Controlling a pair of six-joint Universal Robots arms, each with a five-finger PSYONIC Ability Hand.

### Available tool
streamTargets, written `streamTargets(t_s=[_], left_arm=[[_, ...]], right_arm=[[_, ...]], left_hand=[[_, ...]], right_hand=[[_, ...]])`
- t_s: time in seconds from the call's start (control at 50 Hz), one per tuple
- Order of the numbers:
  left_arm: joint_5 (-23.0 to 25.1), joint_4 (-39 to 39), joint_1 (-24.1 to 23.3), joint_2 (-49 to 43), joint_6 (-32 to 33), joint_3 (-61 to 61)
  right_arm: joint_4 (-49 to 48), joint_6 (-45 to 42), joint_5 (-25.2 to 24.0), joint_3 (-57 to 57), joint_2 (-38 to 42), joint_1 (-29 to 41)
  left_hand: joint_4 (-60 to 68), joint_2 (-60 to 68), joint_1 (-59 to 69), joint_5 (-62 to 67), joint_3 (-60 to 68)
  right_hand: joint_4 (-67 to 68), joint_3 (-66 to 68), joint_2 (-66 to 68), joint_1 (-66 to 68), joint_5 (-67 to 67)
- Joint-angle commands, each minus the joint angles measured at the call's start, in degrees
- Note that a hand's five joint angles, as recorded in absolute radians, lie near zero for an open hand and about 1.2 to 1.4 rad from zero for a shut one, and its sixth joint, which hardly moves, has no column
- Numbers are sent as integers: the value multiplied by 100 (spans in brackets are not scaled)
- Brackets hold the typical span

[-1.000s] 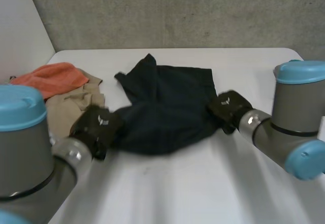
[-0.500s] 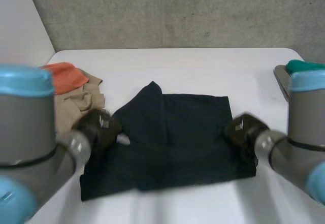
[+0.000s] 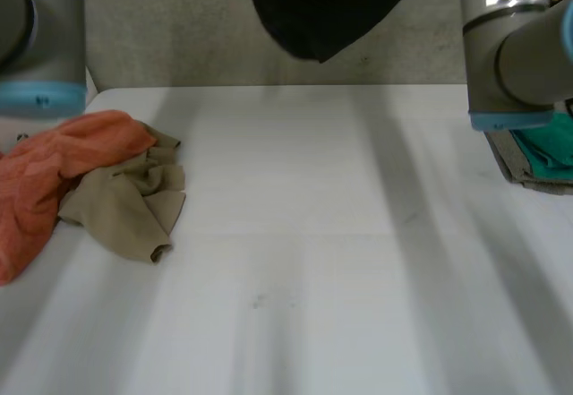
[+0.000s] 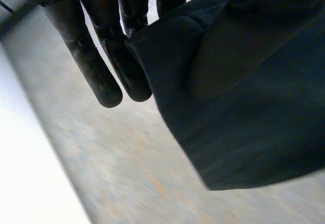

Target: Fold the laundry.

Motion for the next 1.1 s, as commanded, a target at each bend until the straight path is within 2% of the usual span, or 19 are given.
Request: streamTargets(t_s=[0.02,0.12,0.28,0.34,0.44,0.58,0.68,0.76,0.78,0.82,0.84,0.86,0.88,1.02,1.1], left_arm=[[346,-458,-313,-33,-251,-1325],[312,-519,-542,-340,-172,-2204],[-260,-959,-823,-797,83,-3286],[-339,-1222,-920,-728,154,-3532],[-348,-1749,-982,-298,241,-3805],[-225,-2970,-1069,511,610,-4139],[-225,-4479,-1184,828,1006,-4411],[-190,-5194,-1210,890,1006,-4438],[-164,-5195,-1210,881,989,-4420],[-111,-5117,-1193,864,954,-4359],[-67,-4977,-1167,837,919,-4272],[-58,-4880,-1149,828,910,-4227],[-49,-4766,-1140,820,901,-4166],[126,-3088,-806,512,840,-3718],[583,-2244,-569,179,839,-3489]], right_arm=[[1222,90,-364,-92,700,-43],[1442,-190,-417,417,998,-52],[2021,-1113,-479,1323,1500,-78],[2452,-1368,-479,1578,1448,-105],[3312,-1264,-461,1964,930,-131],[4551,-1482,-417,2518,218,-113],[6333,-2447,-259,3298,-318,-209],[6751,-3046,-224,3783,-591,-298],[6672,-3065,-232,3836,-618,-298],[6436,-3030,-250,3916,-671,-298],[6199,-2952,-267,3968,-706,-289],[6093,-2907,-276,3986,-715,-280],[5978,-2837,-268,3995,-724,-272],[5336,-2222,-145,4057,-732,-219],[5125,-2090,-171,4197,-785,-175]], left_hand=[[1109,1127,1327,1234,1154],[1109,1127,1327,1234,1154],[1109,1127,1327,1234,1154],[1109,1127,1327,1234,1154],[1109,1127,1327,1234,1154],[1109,1127,1327,1234,1154],[1109,1127,1327,1234,1154],[1109,1127,1327,1234,1154],[811,829,1029,936,856],[-1115,-1097,-898,-990,-1070],[-3941,-3922,-3723,-3816,-3895],[-5201,-5183,-4984,-5076,-5156],[-5891,-5873,-5673,-5766,-5846],[-5891,-5873,-5673,-5766,-5846],[-5891,-5873,-5673,-5766,-5846]], right_hand=[[1133,1178,1247,1548,1131],[1133,1178,1247,1548,1131],[1133,1178,1247,1548,1131],[1133,1178,1247,1548,1131],[1133,1178,1247,1548,1131],[1133,1178,1247,1548,1131],[1133,1178,1247,1548,1131],[1133,1178,1247,1548,1131],[1133,1178,1247,1548,1131],[1133,1178,1247,1548,1131],[1133,1178,1247,1548,1131],[1133,1178,1247,1548,1131],[1133,1178,1247,1548,1131],[1133,1178,1247,1548,1131],[1133,1178,1247,1548,1131]])
